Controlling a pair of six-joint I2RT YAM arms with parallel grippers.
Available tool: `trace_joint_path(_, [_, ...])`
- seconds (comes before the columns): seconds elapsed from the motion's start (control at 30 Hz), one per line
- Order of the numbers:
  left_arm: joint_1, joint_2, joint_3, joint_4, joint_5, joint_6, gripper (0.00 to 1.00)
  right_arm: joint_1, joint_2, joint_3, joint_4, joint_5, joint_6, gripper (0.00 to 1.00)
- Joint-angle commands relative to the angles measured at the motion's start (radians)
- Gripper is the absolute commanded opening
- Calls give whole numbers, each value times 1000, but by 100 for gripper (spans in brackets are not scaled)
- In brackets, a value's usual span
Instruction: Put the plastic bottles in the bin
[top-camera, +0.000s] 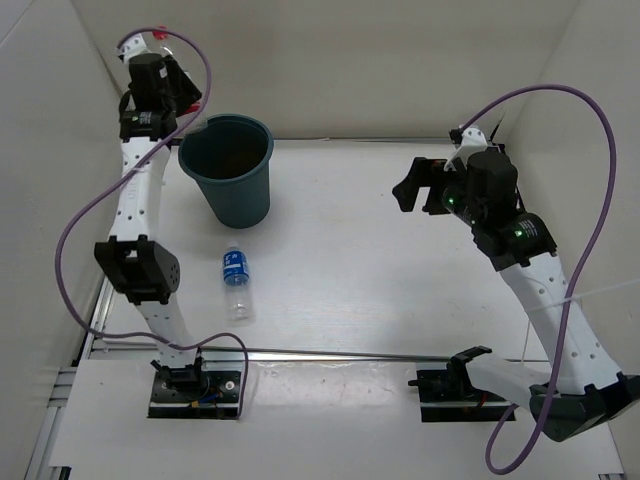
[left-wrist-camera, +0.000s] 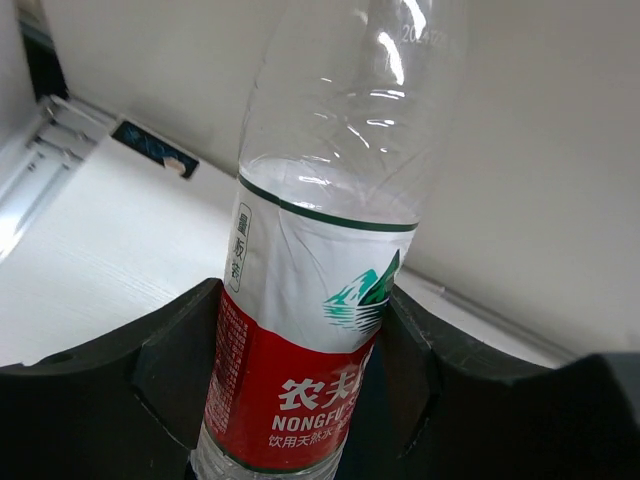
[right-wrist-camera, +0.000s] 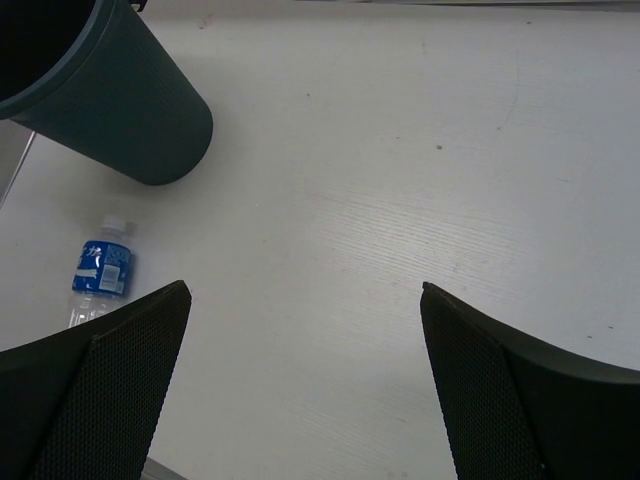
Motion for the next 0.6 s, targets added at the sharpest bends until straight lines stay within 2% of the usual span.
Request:
trace_joint_path(0.0, [-36,19,69,-14,25,5,42,-3,-42,-6,1,19,-22,99])
trace_joint_path(0.13, [-71,37,43,-14,25,16,42,-3,-55,-30,-8,19,-22,99])
trace_joint_path(0.23, [-92,37,11,-14,25,16,49,-3,-55,-41,-8,19,-13,99])
trace_joint_path(0.37, [-111,14,-22,-14,-9,16,69,-3,-55,-41,-8,30,-13,99])
trace_joint_path(0.5, [-120,-53,-54,-14,-20,36,100,-3,-30,-41,-8,21,-13,99])
trace_joint_path(0.57, [-120,-90,-72,-14,-20,51,100,-3,-18,-41,2,7,-13,99])
